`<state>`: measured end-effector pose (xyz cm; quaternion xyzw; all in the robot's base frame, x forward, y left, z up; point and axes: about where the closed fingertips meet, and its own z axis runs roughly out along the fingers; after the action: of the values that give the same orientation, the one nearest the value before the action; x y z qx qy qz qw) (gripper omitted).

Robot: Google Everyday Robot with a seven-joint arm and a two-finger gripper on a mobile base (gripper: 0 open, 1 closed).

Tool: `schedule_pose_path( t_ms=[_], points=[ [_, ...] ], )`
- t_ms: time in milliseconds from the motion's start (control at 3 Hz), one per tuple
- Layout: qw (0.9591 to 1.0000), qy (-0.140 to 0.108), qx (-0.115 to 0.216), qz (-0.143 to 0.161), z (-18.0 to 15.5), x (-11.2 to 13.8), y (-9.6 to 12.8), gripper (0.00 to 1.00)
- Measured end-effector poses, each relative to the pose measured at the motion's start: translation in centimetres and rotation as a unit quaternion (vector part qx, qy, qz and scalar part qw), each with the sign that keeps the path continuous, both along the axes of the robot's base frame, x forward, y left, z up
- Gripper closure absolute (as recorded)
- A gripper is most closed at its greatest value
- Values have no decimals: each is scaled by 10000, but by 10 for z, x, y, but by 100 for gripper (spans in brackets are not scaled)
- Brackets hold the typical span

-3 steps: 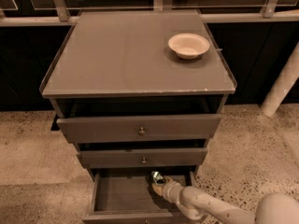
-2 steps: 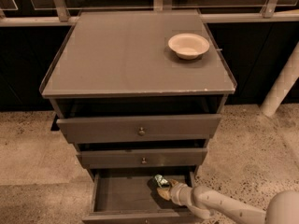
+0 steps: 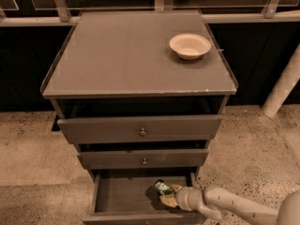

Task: Pick green can from bottom drawer and place on counter

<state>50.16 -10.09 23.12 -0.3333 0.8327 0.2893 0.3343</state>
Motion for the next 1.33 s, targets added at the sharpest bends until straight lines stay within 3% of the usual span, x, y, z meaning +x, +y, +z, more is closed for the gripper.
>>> schedule_pose_path(
  t_ms=[333,667,1000,1333],
  points=[
    [10000,0,1,1,0,0,0,100],
    [9987,-295,276,308,32,1,7,100],
    [9933,-901,423,588,112,3,15,100],
    [9884,-1257,253,814,193,-12,31,100]
  ],
)
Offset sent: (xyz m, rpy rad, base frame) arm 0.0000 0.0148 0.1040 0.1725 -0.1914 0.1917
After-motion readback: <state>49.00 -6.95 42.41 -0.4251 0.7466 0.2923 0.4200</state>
